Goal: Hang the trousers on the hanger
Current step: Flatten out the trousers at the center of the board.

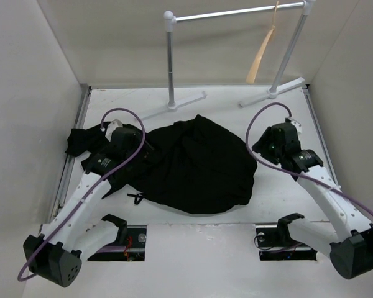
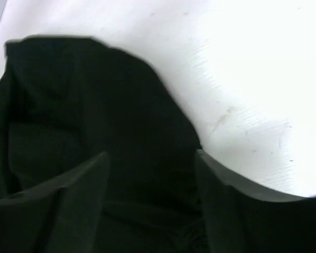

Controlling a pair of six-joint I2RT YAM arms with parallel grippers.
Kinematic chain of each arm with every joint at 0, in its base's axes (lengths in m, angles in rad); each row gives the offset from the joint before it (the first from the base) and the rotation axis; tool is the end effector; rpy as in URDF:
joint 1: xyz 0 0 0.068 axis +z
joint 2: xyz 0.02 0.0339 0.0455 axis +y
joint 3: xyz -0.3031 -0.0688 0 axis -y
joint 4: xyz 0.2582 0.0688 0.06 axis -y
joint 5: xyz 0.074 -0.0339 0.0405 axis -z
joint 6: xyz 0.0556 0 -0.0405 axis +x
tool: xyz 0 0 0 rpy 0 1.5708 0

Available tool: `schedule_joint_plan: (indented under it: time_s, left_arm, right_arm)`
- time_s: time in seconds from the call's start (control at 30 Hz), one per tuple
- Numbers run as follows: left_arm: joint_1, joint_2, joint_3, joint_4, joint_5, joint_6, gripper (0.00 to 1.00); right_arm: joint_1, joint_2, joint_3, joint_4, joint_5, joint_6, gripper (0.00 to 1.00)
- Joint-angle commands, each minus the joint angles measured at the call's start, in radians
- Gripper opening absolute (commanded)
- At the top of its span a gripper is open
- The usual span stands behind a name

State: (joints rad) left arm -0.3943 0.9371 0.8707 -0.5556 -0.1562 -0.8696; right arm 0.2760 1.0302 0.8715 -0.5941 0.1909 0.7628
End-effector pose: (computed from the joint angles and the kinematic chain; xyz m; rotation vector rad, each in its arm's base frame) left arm 0.1944 -0.0715 0.3254 -0.6134 2.1508 -0.5368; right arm 0.2168 0.0504 0.3039 0.6538 2.2328 0.3069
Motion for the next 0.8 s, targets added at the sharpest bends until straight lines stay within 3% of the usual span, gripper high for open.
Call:
schedule_joint_plan:
  time_s: [0.0, 0.03, 0.07, 0.13, 0.2, 0.3, 0.37, 0.57, 0.77]
  left_arm:
    - [0.059, 0.043, 0.001, 0.089, -0.065, 0.014, 0.65]
    - [0.083, 0.064, -0.002, 0.111, -0.062, 0.015, 0.60]
    - [0.108, 0.089, -0.006, 0.124, -0.057, 0.017, 0.54]
    - [0.142, 0.130, -0.006, 0.137, -0.040, 0.017, 0.40]
    - [0.153, 0.143, -0.009, 0.129, -0.036, 0.017, 0.35]
    - [0.134, 0.106, -0.062, 0.103, -0.049, 0.015, 0.40]
    - [0.148, 0.065, -0.122, 0.074, -0.065, 0.003, 0.50]
    - [0.310, -0.015, -0.245, 0.028, -0.036, -0.057, 0.67]
    - [0.406, -0.001, -0.285, 0.048, -0.008, -0.068, 0.67]
  right_arm:
    - [0.126, -0.070, -0.005, 0.005, 0.059, -0.014, 0.56]
    - [0.172, -0.085, -0.037, -0.010, 0.059, -0.001, 0.35]
    - [0.218, -0.097, -0.070, -0.031, 0.050, 0.030, 0.21]
    - [0.301, -0.117, -0.136, -0.074, 0.033, 0.094, 0.14]
    - [0.349, -0.151, -0.186, -0.104, 0.041, 0.153, 0.18]
    - [0.371, -0.228, -0.244, -0.139, 0.047, 0.242, 0.54]
    - [0.372, -0.265, -0.275, -0.145, 0.018, 0.286, 0.63]
    - [0.421, -0.222, -0.318, -0.144, -0.051, 0.319, 0.66]
    - [0.502, -0.131, -0.301, -0.147, -0.051, 0.319, 0.69]
